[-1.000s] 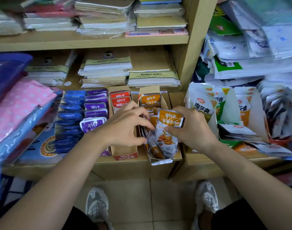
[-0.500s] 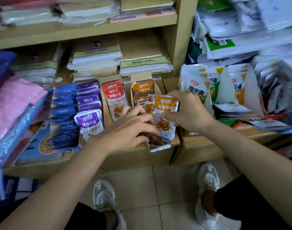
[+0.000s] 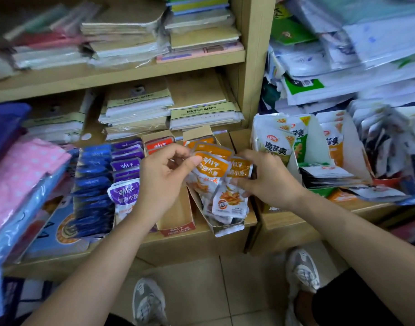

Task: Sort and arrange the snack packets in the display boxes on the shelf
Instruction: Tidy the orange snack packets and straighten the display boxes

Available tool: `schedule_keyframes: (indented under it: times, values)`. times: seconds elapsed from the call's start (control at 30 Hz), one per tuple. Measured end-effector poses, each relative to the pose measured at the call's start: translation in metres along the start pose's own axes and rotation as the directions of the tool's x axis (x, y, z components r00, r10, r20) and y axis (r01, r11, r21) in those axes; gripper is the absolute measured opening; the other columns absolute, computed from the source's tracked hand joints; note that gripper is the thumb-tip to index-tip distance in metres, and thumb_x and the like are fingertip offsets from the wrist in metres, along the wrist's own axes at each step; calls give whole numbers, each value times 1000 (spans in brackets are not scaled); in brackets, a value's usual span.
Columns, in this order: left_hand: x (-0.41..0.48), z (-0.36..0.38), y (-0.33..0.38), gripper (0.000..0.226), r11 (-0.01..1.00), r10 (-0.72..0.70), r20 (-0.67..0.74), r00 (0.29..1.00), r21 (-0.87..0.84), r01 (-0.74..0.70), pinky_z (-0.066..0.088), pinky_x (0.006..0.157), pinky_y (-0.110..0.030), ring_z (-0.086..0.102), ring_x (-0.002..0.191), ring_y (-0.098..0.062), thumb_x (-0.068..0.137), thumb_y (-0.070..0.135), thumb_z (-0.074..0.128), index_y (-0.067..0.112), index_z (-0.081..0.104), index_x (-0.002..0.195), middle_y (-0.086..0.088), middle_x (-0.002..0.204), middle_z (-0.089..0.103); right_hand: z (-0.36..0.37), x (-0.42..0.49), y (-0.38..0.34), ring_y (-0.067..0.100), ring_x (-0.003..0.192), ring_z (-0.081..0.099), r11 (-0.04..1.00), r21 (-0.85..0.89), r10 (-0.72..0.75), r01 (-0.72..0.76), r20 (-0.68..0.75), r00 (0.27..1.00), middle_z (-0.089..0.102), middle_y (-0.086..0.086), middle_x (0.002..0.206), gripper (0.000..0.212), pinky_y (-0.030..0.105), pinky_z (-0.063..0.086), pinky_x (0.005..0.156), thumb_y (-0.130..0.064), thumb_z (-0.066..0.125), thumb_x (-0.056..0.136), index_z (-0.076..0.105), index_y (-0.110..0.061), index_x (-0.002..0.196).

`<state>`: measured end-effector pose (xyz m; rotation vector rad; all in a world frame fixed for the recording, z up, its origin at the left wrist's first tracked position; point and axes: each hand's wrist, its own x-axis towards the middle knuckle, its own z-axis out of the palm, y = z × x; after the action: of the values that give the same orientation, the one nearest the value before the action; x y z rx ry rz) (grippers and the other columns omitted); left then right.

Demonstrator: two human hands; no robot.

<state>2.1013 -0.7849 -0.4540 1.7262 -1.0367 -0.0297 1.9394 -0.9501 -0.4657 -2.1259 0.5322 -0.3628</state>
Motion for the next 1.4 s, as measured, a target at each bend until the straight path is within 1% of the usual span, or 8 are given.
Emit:
schedule_keyframes:
  times: [0.23, 0.4, 0.57, 0.7, 0.9, 1.13, 1.27, 1.4]
  values:
    - [4, -11, 10, 8, 988, -120, -266, 956, -126, 89, 57, 67, -29, 68, 66, -10, 93, 19, 71, 17, 66, 87, 3, 73, 69, 12, -6, 5, 4, 80, 71, 999, -47, -22, 14, -171, 985, 72, -9, 91, 30, 31, 61, 69, -18, 74, 90, 67, -18, 119]
    - [-6, -18, 15, 9, 961, -195, -162, 967, -226, 156, 58, 63, -25, 68, 63, -11, 91, 18, 72, 20, 66, 84, 3, 73, 71, 17, -6, 4, 2, 73, 70, 997, -50, -66, 54, -268, 961, 74, -11, 84, 20, 36, 61, 65, -21, 76, 89, 73, -19, 108]
    - [-23, 6, -1, 12, 974, -190, 24, 981, -117, 192, 60, 59, -38, 71, 60, -14, 89, 16, 75, 19, 66, 81, 1, 67, 70, 6, -1, 1, 19, 86, 75, 986, 165, -21, 20, 6, 1000, 76, 2, 97, 23, 40, 63, 72, -7, 56, 100, 71, -12, 118]
    - [-33, 18, -4, 15, 974, -170, 50, 984, -141, 175, 58, 57, -27, 74, 67, -12, 91, 13, 72, 9, 62, 81, -3, 74, 71, -4, -6, -10, 19, 99, 71, 865, 472, 71, -173, 225, 972, 76, 0, 100, 29, 34, 60, 79, -4, 51, 99, 66, -17, 121]
    - [-46, 23, -5, 18, 974, -194, 124, 973, -90, 206, 62, 59, -35, 75, 74, -11, 90, 18, 73, 11, 60, 80, -1, 80, 73, 5, -10, -7, -8, 97, 64, 997, -45, -65, 70, 105, 992, 67, -17, 103, 63, 10, 54, 78, -26, 90, 71, 55, -23, 124]
    - [-29, -4, -20, 29, 980, -158, 279, 947, 164, 115, 54, 98, -44, 56, 123, -8, 89, 35, 73, 22, 71, 115, 9, 132, 61, 26, -13, -5, -9, 100, 62, 992, -7, -126, 126, 35, 991, 59, -27, 106, 63, 4, 50, 74, -23, 86, 76, 51, -28, 128]
    - [-18, -9, -17, 40, 983, -163, 338, 927, 133, 124, 54, 95, -49, 60, 116, -11, 88, 50, 66, 25, 66, 119, 9, 119, 67, 34, -15, -6, 2, 109, 64, 985, 80, -151, 153, -33, 988, 65, -17, 112, 57, 22, 58, 84, -21, 84, 78, 50, -34, 122]
    - [-18, -11, -12, 24, 987, -143, 330, 933, 119, 110, 59, 89, -35, 64, 106, 0, 85, 32, 78, 20, 69, 105, 14, 109, 70, 33, -17, -5, 2, 110, 64, 988, -56, -144, 146, 40, 989, 65, -16, 119, 61, 28, 59, 89, -30, 84, 77, 52, -30, 129]
